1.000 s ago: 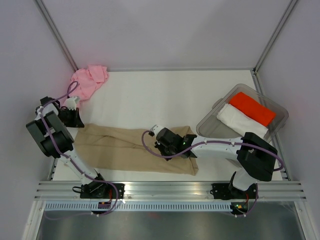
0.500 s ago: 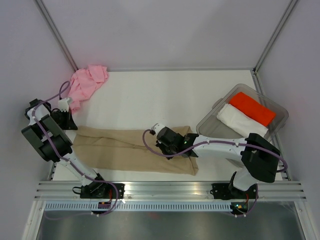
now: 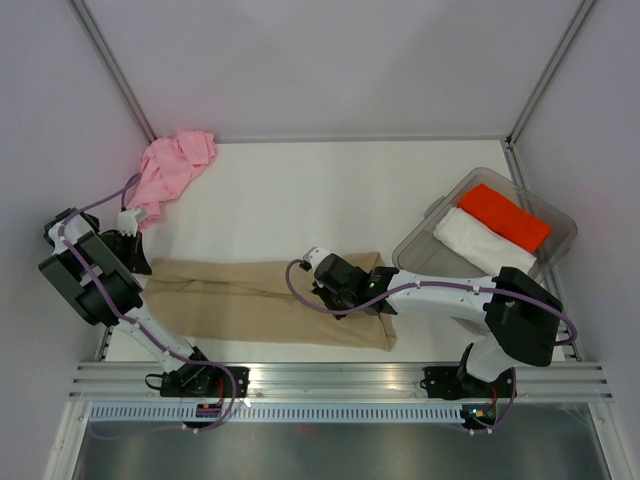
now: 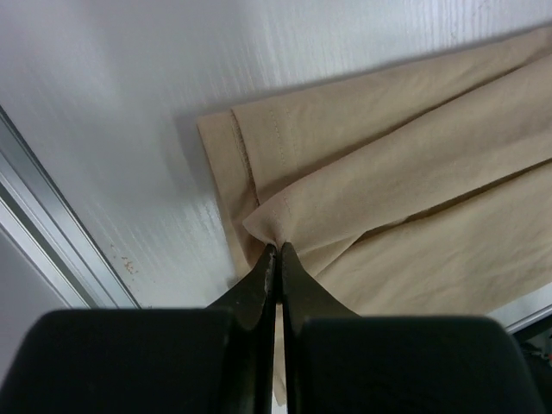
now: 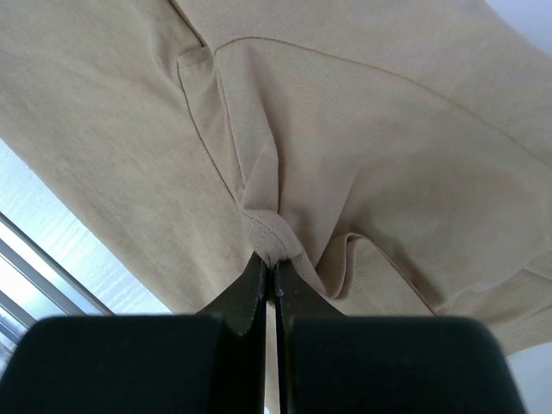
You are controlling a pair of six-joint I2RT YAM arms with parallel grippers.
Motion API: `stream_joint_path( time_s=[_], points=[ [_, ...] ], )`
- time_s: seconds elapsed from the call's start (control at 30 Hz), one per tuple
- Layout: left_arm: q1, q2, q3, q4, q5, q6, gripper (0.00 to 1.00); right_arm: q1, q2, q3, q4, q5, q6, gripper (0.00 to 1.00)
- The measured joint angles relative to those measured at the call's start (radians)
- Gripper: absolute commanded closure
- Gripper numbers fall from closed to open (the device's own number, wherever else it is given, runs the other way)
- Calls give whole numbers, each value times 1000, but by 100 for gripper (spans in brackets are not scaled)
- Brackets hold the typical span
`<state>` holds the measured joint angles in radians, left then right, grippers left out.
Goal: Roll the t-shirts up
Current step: Fold the tshirt
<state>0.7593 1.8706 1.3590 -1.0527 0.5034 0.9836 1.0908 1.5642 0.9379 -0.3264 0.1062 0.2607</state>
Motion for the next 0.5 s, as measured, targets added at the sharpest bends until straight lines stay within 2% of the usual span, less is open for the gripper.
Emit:
stream_joint_path(
  time_s=[0.37,0.43,0.47,0.5],
  points=[
    [14,45,-43,60,-102,28,98,0,6,-16,11,-23,-3,100],
    [14,47,-44,67,-107,28,98,0,6,-16,14,-28,-4,96],
    [14,47,-44,68,-109,28,96,0,6,-16,16,-31,-4,86],
    [14,47,-44,68,-109,28,89,0,8,-16,19,-35,-3,80]
  ],
)
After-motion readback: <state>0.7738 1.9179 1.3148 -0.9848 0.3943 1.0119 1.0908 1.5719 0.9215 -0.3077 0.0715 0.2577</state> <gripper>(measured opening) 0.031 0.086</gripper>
